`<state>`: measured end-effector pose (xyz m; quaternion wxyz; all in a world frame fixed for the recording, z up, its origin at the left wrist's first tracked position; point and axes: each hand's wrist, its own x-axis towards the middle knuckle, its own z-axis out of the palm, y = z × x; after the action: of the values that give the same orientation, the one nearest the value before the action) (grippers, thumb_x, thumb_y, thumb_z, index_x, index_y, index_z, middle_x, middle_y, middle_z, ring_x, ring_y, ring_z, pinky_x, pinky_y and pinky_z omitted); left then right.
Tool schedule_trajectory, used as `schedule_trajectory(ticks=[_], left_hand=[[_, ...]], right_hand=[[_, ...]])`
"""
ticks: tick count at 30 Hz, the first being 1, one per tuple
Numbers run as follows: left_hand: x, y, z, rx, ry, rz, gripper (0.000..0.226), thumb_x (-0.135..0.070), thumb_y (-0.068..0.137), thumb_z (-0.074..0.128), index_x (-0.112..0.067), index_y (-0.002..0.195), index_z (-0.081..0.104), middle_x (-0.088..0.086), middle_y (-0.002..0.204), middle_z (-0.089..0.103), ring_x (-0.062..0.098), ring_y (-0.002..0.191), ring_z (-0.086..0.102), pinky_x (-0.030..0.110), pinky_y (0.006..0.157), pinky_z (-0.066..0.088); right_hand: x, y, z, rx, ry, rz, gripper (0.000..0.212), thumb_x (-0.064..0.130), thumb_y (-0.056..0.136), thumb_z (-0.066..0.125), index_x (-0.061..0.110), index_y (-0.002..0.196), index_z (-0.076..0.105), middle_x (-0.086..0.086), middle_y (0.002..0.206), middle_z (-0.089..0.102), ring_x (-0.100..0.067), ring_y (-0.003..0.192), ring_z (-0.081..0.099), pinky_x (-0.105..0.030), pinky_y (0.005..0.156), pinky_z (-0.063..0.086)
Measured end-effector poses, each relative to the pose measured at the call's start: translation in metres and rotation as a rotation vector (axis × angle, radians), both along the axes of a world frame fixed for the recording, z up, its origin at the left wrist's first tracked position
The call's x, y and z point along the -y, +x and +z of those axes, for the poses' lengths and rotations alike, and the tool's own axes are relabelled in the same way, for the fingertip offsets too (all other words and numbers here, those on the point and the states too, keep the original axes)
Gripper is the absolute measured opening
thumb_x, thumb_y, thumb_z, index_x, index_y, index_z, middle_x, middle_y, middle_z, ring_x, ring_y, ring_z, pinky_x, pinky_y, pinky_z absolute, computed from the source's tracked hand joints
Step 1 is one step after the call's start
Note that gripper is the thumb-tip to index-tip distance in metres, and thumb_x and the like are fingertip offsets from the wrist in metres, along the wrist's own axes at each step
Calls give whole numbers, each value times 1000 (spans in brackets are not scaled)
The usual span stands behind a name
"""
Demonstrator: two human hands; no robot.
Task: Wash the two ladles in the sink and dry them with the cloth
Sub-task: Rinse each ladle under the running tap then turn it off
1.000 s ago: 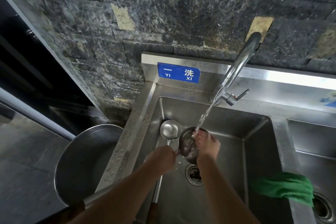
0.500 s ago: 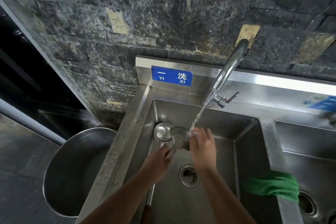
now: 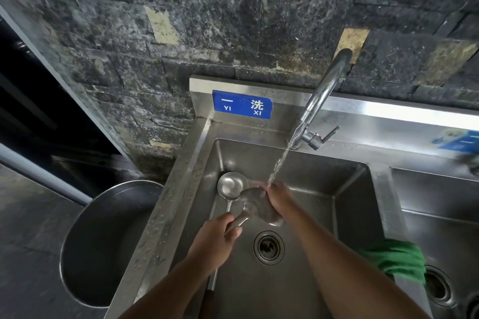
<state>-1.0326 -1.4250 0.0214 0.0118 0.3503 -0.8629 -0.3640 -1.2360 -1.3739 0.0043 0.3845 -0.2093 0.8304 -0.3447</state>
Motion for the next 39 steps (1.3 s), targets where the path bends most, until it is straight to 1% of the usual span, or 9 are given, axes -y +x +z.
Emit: schedule_trajectory(ticks=[7,11,15,19,22,26,30,35,39], left_hand=[[-12,-11,-2,-1,45,0,11,-31,94,55,-23,88,60,-7,75,65,6,67,62,29,64,51],[-15,-10,3,9,-25,-34,15,-37,95,52,-25,89,57,-9,70,60,2,60,53,22,54,38],[-1,-12,3,9,31,44,21,-35,95,52,-22,79,58,-8,62,57,0,50,46,18,52,38],[7,-21,-1,37,98,50,31,-31,95,55,-24,66,51,-7,56,51,0,49,44,17,49,33],[5,-32,-7,68,198,68,27,-30,97,53,-18,73,57,-6,58,53,4,51,48,16,49,37],[1,-43,-19,95,425,178,33,-36,95,48,-8,84,62,4,63,55,18,47,47,28,49,37],[0,-53,-12,179,704,266,32,-27,101,40,-12,80,58,3,57,47,9,32,34,18,40,25],[6,-74,-9,17,876,273,42,-27,103,35,-2,87,64,13,58,57,14,33,42,18,38,30],[2,-89,-9,15,989,351,50,-42,100,40,-12,65,60,9,52,58,15,36,49,15,39,33]], right_hand=[[-16,78,14,-855,213,311,40,33,94,34,25,127,55,-2,133,58,-29,126,49,-50,101,40],[18,20,16,-352,334,412,37,34,98,42,14,124,59,-11,125,62,-32,117,58,-39,92,47],[10,-13,16,296,0,-54,30,21,98,50,-3,102,68,-17,81,67,-28,70,63,-38,66,50],[-18,-5,1,287,-117,-430,22,25,91,59,12,81,74,-9,78,70,-19,66,63,-34,63,53],[-35,11,-13,263,-264,-613,20,20,95,56,20,98,76,-4,99,68,-9,79,59,-25,68,49],[-37,21,-23,201,-281,-756,30,33,100,47,25,121,67,-1,123,48,-18,110,52,-42,103,44],[-33,22,-28,355,-369,-981,43,37,100,45,13,134,53,-14,134,53,-29,114,56,-44,100,46],[-21,40,-51,578,-276,-819,31,30,90,64,16,117,62,-8,108,68,-25,94,64,-45,84,54],[-13,48,-43,827,-272,-717,31,30,89,61,9,66,58,-8,48,51,-22,34,44,-29,45,39]])
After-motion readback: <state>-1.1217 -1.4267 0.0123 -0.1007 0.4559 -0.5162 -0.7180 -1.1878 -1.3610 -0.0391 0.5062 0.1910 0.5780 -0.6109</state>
